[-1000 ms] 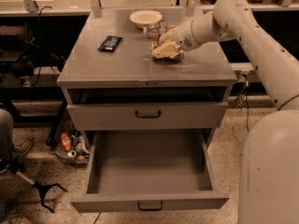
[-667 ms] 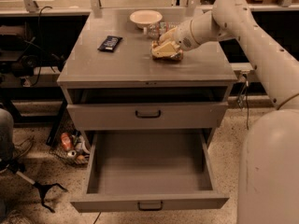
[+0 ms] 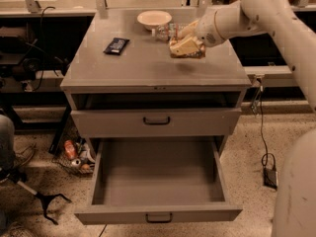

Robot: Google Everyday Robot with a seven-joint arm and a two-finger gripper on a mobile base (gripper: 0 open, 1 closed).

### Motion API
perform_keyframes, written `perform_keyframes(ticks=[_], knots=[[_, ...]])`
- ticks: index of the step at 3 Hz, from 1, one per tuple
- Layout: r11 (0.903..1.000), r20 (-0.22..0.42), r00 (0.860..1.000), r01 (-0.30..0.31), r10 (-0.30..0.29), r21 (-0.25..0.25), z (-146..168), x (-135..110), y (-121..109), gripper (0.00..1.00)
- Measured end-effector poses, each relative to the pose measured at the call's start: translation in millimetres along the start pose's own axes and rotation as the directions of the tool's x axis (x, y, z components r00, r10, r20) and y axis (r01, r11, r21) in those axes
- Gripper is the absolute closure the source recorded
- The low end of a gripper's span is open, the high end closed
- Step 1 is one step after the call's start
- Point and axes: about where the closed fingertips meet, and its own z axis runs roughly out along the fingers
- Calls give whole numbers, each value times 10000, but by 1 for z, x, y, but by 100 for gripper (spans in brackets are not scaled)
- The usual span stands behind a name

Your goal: Place orange can into middle drawer

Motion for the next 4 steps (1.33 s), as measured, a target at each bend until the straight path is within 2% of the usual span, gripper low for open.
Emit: perform_keyframes(ticks=[1, 2, 3, 4], knots=[[9997, -71, 9997, 248, -248, -89, -11, -5, 6, 100], [9990, 203, 9998, 89, -80, -440, -14, -6, 16, 100], [9920, 576, 9969, -459, 529, -1177, -4, -6, 41, 100], [9803, 777, 9916, -887, 1038, -1767, 6, -4, 64, 100]])
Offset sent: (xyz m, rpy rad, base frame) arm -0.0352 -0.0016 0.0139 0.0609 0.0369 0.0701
